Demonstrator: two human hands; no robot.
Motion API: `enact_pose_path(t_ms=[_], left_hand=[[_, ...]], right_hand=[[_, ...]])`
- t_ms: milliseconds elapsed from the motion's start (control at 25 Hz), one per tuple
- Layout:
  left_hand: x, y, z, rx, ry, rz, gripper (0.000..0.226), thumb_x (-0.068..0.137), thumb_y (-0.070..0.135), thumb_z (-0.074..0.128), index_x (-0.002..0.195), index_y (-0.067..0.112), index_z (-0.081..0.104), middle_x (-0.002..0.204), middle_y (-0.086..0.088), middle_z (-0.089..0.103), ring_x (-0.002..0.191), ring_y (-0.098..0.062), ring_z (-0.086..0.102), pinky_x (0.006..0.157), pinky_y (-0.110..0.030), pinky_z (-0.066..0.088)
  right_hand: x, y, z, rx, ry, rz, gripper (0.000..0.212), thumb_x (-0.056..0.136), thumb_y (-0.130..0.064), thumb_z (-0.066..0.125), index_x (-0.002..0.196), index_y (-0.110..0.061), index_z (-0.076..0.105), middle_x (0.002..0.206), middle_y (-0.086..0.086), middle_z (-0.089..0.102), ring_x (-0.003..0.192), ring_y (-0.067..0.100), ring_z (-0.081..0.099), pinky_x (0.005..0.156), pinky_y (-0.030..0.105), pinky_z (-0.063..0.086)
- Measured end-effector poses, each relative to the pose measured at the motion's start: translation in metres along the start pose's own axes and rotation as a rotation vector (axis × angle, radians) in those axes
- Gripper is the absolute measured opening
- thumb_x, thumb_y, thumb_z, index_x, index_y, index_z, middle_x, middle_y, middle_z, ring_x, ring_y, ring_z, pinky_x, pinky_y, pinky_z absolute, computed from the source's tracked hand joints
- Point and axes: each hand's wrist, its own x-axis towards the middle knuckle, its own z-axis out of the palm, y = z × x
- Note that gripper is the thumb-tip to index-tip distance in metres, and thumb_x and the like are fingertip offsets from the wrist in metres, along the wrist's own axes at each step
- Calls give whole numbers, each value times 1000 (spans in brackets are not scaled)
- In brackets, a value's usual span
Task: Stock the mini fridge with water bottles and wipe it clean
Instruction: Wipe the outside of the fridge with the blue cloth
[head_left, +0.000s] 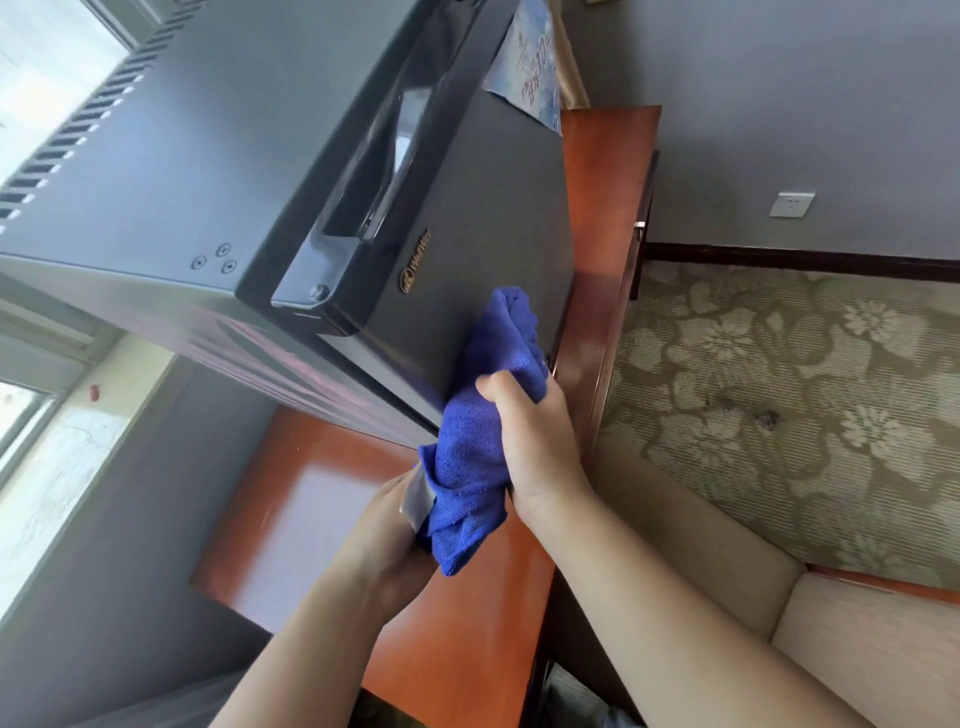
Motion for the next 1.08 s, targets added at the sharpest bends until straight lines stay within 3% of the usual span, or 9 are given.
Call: enact_pose_path(t_ms=[80,160,240,360,480,560,680,880,1080], left_hand=[[11,-9,5,54,116,-12,33,97,11,64,125,-7,62,130,-31,63,116,-46,64,103,-55,53],[26,-20,10,64,258,-71,12,98,10,62,107,5,68,98,-20,71,84,-38,68,70,-39,61],[36,-26,17,88,321,-125,8,99,13,61,93,16,66,77,-11,68,62,-30,63,57,-30,55],[48,-35,21,213,413,-183,18,104,15,52,88,15,60,60,-10,61,42,-24,51,42,-21,40],[58,-42,25,216,434,-204,28,108,26,50,89,7,57,52,-12,54,34,-22,43,37,-19,32],[60,-42,30,140,419,-201,28,107,25,52,98,-1,60,59,-18,61,38,-26,53,39,-21,39],[56,-35,46,80,325,-138,24,103,12,50,112,-5,65,84,-22,71,63,-29,68,61,-33,51],[38,-8,102,-7,92,47,35,107,19,37,127,15,66,123,-5,73,107,-18,68,97,-38,51],[24,24,125,-97,-4,285,43,108,12,28,143,13,54,138,-11,65,128,-30,61,108,-49,49]], right_hand=[[11,22,-11,-38,31,63,14,90,-15,62,100,-24,65,88,-14,72,81,-8,66,72,10,47],[23,47,-23,-97,75,101,15,93,-14,58,102,-25,63,88,-13,70,74,-15,62,63,2,43],[32,70,-34,-153,123,165,17,93,-19,57,108,-25,62,93,-12,69,77,-15,63,62,2,42],[43,102,-54,-168,112,356,23,93,-32,60,116,-29,63,105,-9,72,100,5,68,80,21,50],[50,119,-65,-244,187,502,15,93,-41,64,97,-26,66,91,-2,73,87,17,69,73,29,52],[59,122,-67,-281,269,479,17,91,-36,67,84,-22,65,80,1,72,80,25,70,71,32,53],[78,108,-66,-278,309,402,19,87,-31,73,75,-19,64,70,-1,69,77,27,71,73,35,56],[108,13,-43,-162,328,36,14,84,-25,81,79,-20,69,70,-11,68,63,2,63,58,13,48],[85,-73,-7,-127,177,-258,10,85,-25,80,83,-22,71,77,-11,75,74,-1,71,68,17,54]])
